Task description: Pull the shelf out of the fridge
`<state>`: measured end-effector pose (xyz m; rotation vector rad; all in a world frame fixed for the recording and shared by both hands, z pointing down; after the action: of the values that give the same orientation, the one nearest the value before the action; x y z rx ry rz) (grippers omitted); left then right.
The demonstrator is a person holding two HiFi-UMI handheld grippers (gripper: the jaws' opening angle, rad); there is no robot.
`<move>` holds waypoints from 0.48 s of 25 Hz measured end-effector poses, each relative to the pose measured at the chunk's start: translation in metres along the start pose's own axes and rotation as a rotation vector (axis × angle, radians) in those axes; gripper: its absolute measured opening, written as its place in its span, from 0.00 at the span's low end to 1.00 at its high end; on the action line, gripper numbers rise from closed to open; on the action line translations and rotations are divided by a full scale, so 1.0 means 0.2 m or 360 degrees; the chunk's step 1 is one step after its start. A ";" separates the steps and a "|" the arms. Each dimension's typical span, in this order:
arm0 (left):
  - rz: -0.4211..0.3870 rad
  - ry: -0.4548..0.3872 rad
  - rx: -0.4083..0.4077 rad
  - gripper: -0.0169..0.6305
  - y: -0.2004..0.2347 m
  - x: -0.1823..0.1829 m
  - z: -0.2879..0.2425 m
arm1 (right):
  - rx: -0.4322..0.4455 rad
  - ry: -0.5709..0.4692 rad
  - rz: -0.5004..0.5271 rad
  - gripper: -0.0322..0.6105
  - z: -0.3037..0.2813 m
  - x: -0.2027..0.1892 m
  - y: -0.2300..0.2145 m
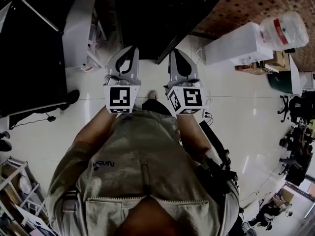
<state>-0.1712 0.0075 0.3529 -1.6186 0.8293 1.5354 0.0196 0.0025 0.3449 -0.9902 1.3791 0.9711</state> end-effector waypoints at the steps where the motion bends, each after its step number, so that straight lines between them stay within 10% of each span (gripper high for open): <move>1: -0.0012 0.0008 0.0001 0.04 0.02 -0.01 -0.03 | 0.0006 -0.0007 0.0004 0.05 -0.05 0.01 0.00; 12: -0.0029 0.0142 0.0055 0.04 0.26 -0.16 -0.46 | 0.0069 0.0087 -0.0213 0.05 -0.63 -0.17 -0.14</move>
<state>-0.1705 -0.0983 0.3810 -1.6750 0.8823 1.4376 0.0078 -0.1257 0.3828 -1.0692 1.3549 0.8166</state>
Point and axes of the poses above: the fingertips, and each gripper's own axes: z backward along the fingers, y to its left, x out of its top, the point moved 9 cm from there along z, backward along the fingers, and after that the axes turned 8 degrees about -x, right-handed, at the moved point
